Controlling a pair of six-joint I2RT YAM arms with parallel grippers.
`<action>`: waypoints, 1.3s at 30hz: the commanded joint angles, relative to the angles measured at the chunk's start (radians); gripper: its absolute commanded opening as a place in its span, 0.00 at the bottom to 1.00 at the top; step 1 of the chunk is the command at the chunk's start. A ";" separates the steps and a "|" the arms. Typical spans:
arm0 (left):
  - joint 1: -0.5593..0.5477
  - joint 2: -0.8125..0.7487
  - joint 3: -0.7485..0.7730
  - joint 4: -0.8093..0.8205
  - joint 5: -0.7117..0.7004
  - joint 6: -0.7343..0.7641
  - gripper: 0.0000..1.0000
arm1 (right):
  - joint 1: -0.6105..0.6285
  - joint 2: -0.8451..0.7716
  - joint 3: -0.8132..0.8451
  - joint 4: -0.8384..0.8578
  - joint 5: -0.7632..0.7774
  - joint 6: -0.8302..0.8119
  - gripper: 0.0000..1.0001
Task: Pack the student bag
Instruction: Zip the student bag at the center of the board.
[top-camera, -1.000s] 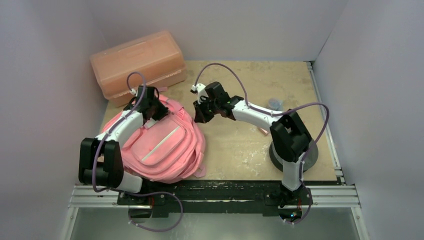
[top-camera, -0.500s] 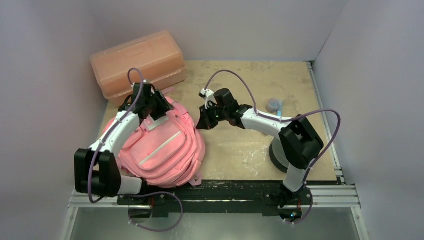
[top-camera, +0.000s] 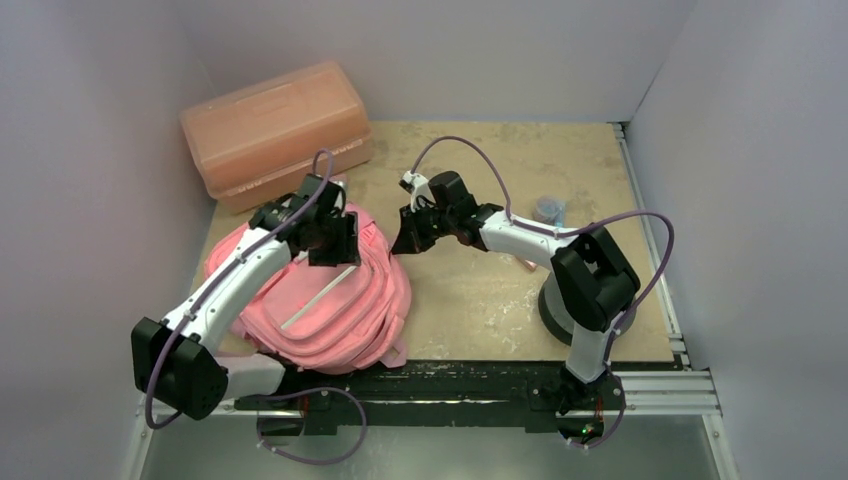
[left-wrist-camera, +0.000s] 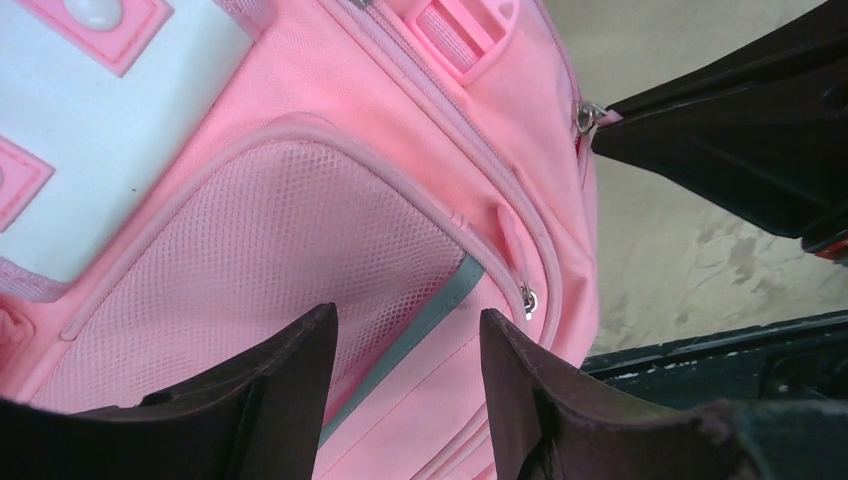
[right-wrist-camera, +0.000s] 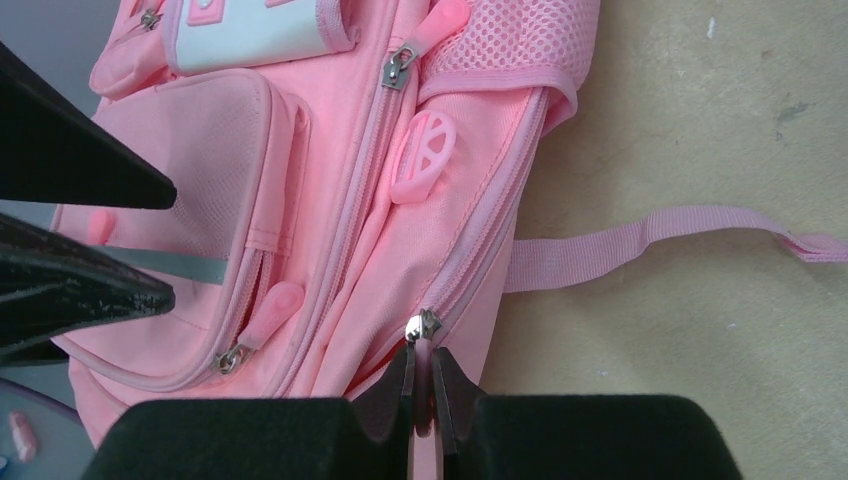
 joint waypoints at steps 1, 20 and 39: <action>-0.128 0.010 0.070 -0.084 -0.182 -0.013 0.55 | -0.007 -0.031 0.051 0.060 -0.015 0.006 0.00; -0.456 0.134 0.078 -0.089 -0.464 -0.130 0.61 | -0.008 -0.030 0.066 0.057 0.004 0.012 0.00; -0.214 0.115 0.018 0.204 -0.492 -0.196 0.00 | 0.037 -0.136 -0.045 0.023 0.157 -0.007 0.00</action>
